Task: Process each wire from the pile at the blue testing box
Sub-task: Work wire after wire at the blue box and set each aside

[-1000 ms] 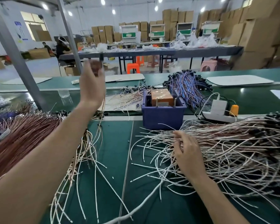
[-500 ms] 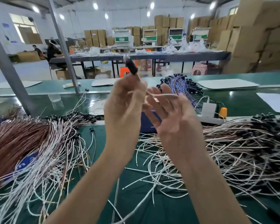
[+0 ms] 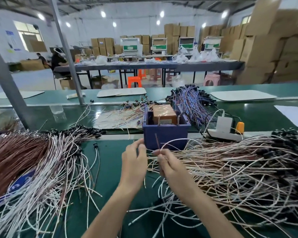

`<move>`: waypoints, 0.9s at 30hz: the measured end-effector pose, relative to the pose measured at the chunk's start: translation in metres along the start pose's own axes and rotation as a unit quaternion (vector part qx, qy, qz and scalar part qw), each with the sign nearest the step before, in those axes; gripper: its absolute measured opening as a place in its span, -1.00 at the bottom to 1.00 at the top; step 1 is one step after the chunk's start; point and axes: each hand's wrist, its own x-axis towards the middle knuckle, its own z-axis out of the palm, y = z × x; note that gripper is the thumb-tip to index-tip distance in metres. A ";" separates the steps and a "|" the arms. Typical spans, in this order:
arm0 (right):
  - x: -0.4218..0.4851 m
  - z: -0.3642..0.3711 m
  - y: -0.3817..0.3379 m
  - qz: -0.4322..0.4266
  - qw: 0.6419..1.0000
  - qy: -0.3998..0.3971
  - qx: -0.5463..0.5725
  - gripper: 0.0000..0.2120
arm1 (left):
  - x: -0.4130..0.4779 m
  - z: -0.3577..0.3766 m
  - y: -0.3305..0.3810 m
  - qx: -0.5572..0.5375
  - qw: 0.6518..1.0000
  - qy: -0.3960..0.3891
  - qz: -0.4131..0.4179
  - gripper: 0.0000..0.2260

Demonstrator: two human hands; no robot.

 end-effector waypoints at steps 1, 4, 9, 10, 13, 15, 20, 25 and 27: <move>0.000 0.001 0.003 0.002 1.000 -0.019 0.008 -0.77 | 0.010 0.002 -0.002 -0.028 0.999 -0.036 -0.026 -0.74; -0.002 0.001 0.008 0.011 0.999 -0.028 0.041 -0.70 | 0.036 0.002 0.012 -0.113 0.952 -0.220 -0.183 -0.58; -0.004 -0.003 0.019 0.022 0.995 -0.016 0.099 -0.71 | 0.054 0.000 0.018 -0.210 0.869 -0.374 -0.248 -0.57; -0.005 -0.004 0.020 0.022 0.994 -0.021 0.109 -0.72 | 0.056 0.001 0.018 -0.244 0.863 -0.372 -0.240 -0.59; -0.006 -0.008 0.024 0.008 0.994 -0.034 0.102 -0.70 | 0.062 0.000 0.020 -0.322 0.845 -0.370 -0.214 -0.63; -0.008 -0.009 0.025 -0.002 0.996 -0.038 0.079 -0.70 | 0.063 -0.001 0.023 -0.278 0.852 -0.394 -0.205 -0.59; -0.012 -0.010 0.024 -0.022 0.996 -0.089 0.012 -0.69 | 0.058 -0.001 0.029 -0.245 0.816 -0.479 -0.209 -0.56; -0.014 -0.013 0.021 -0.016 0.998 -0.012 0.053 -0.67 | 0.074 -0.014 0.027 -0.349 0.877 -0.286 -0.168 -0.66; -0.010 -0.013 0.020 -0.013 0.994 0.061 0.089 -0.70 | 0.072 -0.019 0.018 -0.331 0.914 -0.192 -0.133 -0.63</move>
